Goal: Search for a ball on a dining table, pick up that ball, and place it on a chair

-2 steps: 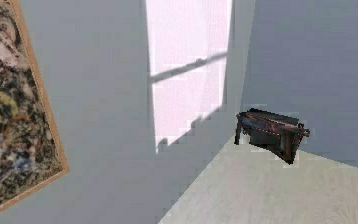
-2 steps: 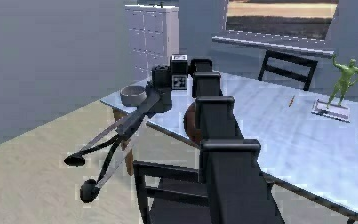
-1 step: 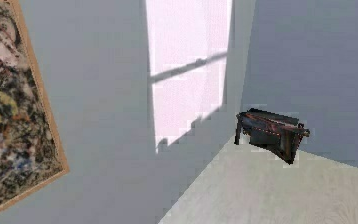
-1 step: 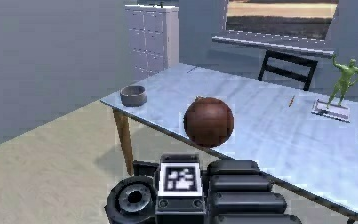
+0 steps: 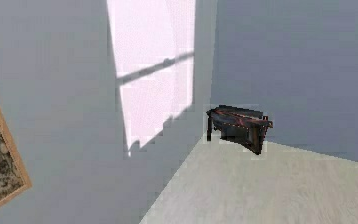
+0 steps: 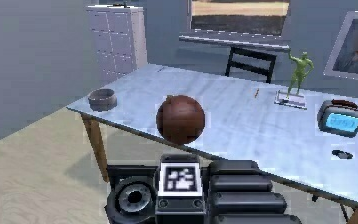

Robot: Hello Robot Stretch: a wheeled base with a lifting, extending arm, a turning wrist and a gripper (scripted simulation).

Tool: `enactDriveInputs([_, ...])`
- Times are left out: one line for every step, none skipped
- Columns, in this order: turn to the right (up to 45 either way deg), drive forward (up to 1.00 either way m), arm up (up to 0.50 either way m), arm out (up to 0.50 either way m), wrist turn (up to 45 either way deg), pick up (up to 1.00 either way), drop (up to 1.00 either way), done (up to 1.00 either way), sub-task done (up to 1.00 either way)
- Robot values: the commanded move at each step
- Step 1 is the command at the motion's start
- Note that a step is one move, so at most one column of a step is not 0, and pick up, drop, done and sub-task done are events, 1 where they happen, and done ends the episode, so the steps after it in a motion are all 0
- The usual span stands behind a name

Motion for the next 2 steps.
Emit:
enactDriveInputs([0.0,0.00,0.00,0.40,0.0,0.00,0.00,0.00,0.00])
enactDriveInputs([0.0,0.00,0.00,0.00,45.0,0.00,0.00,0.00,0.00])
